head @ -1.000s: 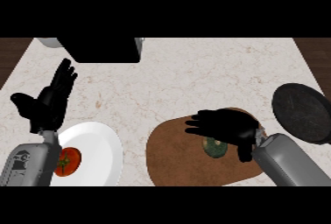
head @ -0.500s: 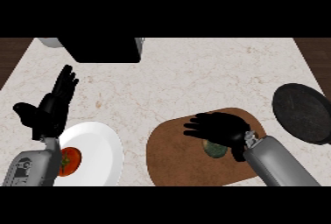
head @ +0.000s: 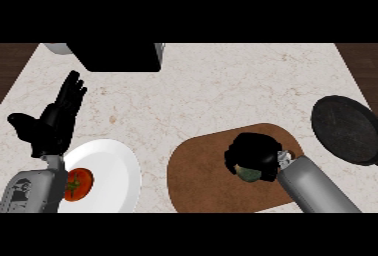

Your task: Pick the squash from the cutting board and place it in the pan

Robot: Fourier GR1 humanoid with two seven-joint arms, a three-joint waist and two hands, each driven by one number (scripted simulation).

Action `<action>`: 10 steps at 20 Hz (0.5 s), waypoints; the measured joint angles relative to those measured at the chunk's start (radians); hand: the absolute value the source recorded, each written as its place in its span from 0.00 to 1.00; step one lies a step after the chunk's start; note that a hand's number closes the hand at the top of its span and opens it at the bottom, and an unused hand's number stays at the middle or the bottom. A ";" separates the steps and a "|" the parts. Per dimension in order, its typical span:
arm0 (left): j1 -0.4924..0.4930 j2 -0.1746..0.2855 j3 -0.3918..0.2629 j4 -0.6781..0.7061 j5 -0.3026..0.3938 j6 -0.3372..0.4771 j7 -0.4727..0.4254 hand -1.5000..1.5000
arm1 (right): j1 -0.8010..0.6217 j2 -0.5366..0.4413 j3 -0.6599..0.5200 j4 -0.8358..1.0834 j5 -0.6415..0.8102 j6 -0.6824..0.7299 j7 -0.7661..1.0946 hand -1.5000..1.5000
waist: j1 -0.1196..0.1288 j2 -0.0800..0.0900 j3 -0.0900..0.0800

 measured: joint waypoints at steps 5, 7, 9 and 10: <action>-0.004 0.004 0.011 -0.008 0.001 -0.012 0.006 0.50 | -0.002 0.026 -0.021 0.017 0.032 -0.026 -0.036 1.00 | -0.001 -0.001 0.000; -0.012 -0.009 0.007 0.015 -0.010 -0.003 -0.007 0.50 | -0.003 0.036 -0.038 0.033 0.033 -0.042 -0.051 1.00 | -0.002 0.000 0.000; -0.002 -0.006 0.009 0.015 -0.010 -0.006 -0.012 0.50 | 0.006 0.081 -0.096 0.049 0.023 -0.019 0.052 1.00 | -0.006 -0.001 -0.001; -0.001 -0.006 0.011 0.013 -0.010 -0.004 -0.012 0.50 | 0.015 0.106 -0.140 0.061 0.014 -0.011 0.121 1.00 | -0.013 -0.001 -0.001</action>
